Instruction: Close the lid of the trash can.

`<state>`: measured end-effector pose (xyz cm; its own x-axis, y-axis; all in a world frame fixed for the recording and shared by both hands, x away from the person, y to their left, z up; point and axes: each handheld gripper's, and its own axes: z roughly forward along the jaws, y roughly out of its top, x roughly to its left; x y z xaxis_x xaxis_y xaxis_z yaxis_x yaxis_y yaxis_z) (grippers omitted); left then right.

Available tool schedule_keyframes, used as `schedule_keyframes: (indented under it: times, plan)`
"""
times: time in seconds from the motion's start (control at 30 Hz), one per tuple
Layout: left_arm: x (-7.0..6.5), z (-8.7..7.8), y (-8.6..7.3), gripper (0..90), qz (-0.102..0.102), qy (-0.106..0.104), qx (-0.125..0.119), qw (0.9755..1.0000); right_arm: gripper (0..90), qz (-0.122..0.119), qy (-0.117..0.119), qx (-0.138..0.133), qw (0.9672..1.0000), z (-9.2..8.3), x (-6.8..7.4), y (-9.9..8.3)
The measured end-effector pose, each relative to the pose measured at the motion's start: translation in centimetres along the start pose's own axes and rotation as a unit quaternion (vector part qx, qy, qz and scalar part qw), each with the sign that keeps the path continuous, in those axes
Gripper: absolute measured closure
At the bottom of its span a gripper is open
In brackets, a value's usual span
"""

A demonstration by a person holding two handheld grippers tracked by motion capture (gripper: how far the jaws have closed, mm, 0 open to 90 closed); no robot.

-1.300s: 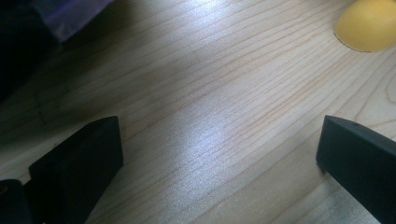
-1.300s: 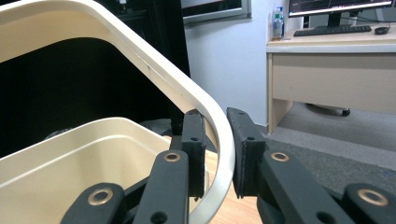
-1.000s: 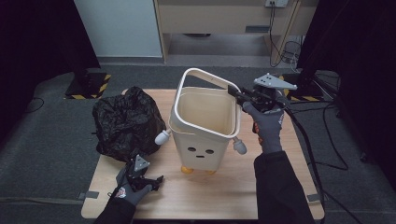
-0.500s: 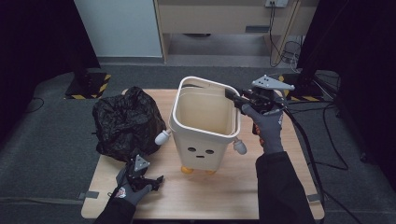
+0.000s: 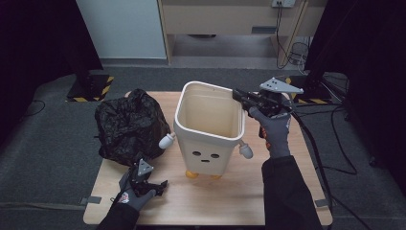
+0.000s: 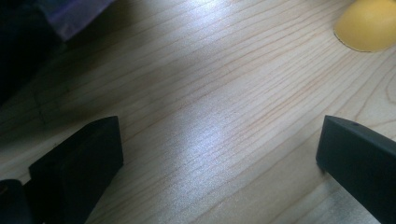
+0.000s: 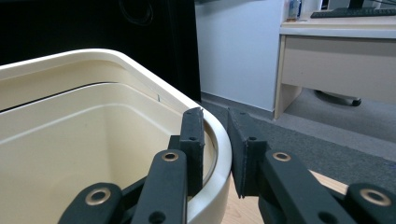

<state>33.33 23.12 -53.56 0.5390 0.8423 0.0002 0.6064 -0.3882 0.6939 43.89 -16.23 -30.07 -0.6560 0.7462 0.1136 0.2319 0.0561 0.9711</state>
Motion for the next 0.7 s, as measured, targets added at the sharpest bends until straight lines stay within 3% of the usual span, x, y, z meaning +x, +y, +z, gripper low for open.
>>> schedule_keyframes:
  times: [0.23, 0.57, 0.7]
  plan:
    - [0.0, 0.0, 0.0, 0.0, 0.0, 0.0, 0.0, 1.0, 77.4, -0.002, 0.001, -0.016, 0.9999, -0.1, 0.1, 0.4]
    - [0.0, 0.0, 0.0, 0.0, 0.0, 0.0, 0.0, 1.0, 76.8, -0.005, -0.008, -0.014, 0.9999, 0.0, 0.7, 1.0]
    - [0.0, 0.0, 0.0, 0.0, 0.0, 0.0, 0.0, 1.0, 70.6, -0.005, -0.002, -0.012, 0.9999, 0.3, 0.6, 0.8]
